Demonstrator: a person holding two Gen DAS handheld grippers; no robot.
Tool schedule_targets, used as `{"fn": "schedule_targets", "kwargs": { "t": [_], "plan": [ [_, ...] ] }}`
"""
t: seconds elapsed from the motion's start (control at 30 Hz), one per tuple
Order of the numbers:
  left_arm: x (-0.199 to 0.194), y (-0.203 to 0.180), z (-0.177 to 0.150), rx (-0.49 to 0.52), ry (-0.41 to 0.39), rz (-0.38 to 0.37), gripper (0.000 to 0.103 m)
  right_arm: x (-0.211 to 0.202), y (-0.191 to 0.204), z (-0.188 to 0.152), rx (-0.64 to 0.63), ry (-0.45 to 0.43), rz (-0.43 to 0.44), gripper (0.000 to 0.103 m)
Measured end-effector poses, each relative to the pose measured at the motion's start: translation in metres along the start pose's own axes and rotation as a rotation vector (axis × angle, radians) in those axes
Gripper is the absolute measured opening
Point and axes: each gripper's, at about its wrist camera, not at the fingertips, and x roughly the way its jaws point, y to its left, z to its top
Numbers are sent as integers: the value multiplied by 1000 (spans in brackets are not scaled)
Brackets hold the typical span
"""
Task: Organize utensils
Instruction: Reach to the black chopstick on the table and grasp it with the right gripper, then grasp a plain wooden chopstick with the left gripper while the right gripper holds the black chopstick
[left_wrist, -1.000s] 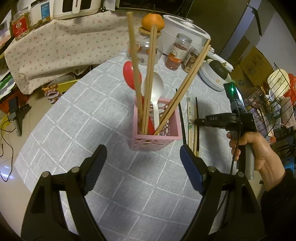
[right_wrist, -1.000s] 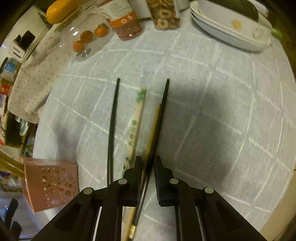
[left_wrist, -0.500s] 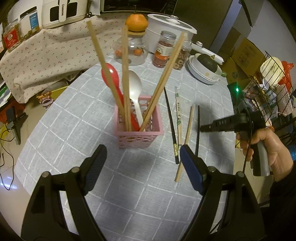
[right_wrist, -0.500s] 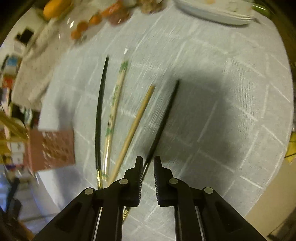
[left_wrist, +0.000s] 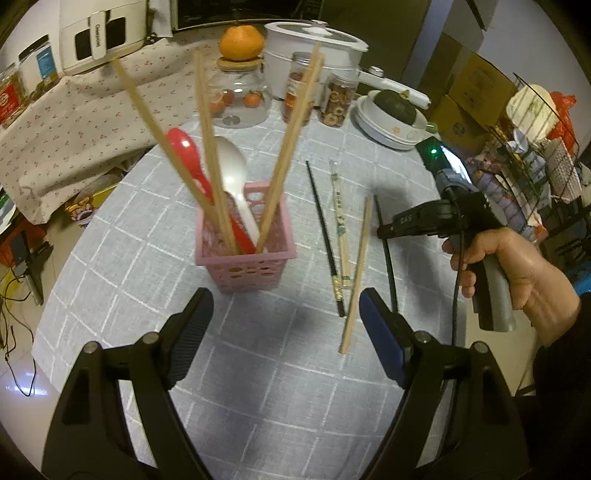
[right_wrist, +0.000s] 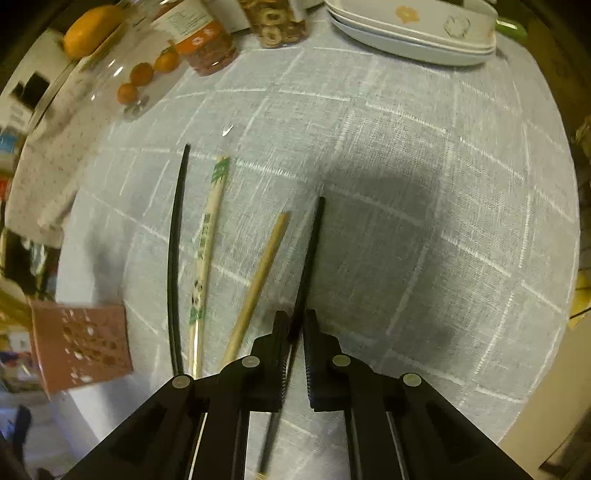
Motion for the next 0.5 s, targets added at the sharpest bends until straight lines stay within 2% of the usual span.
{"fn": "schedule_targets", "kwargs": {
  "t": [0.1, 0.23, 0.43, 0.47, 0.5],
  "plan": [
    [-4, -9, 2, 14, 0, -27, 81, -12, -8, -12, -4, -9, -5, 6],
    [-9, -37, 3, 80, 5, -78, 81, -48, -26, -29, 32, -68, 23, 6],
    [7, -89, 5, 209, 45, -83, 81, -97, -49, -59, 64, -137, 80, 6],
    [13, -95, 7, 224, 57, -74, 78, -98, -49, -59, 70, -143, 88, 6],
    [21, -101, 10, 232, 75, -65, 70, -100, -52, -61, 76, -148, 102, 6]
  ]
}}
